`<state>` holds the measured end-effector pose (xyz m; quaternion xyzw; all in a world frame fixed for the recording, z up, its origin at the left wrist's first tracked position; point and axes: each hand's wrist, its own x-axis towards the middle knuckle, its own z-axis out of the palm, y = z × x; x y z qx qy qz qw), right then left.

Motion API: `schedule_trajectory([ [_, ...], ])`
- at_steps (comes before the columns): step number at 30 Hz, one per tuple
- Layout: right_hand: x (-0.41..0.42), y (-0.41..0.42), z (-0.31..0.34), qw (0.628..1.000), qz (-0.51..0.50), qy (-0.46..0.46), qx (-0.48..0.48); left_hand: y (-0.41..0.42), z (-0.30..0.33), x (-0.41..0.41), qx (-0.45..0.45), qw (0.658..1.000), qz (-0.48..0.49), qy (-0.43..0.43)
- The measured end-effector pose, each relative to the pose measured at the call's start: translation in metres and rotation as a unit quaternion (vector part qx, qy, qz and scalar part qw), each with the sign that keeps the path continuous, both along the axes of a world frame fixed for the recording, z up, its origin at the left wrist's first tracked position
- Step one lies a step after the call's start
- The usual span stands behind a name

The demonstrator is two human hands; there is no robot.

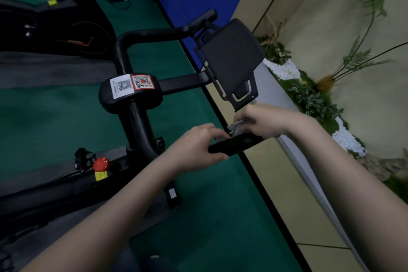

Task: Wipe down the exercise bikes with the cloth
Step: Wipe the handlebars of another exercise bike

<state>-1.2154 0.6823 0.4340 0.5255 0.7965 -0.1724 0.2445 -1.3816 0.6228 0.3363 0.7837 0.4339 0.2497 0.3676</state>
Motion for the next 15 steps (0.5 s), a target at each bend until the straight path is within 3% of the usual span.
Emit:
schedule_trajectory([
  [3,0.015,0.006,0.007,1.000,-0.012,0.008,0.017,-0.001,0.001,0.001,0.002,1.000,0.000,-0.006],
  [7,0.039,-0.008,0.005,0.984,0.005,0.054,0.167,-0.002,0.002,0.003,0.006,1.000,0.005,-0.011],
  [11,0.037,-0.042,-0.023,0.949,0.072,0.162,0.261,0.005,0.007,0.015,0.004,1.000,0.012,-0.010],
  [15,0.058,-0.049,-0.034,0.886,0.021,0.233,0.401,0.014,0.011,0.033,-0.004,1.000,0.010,-0.017],
])
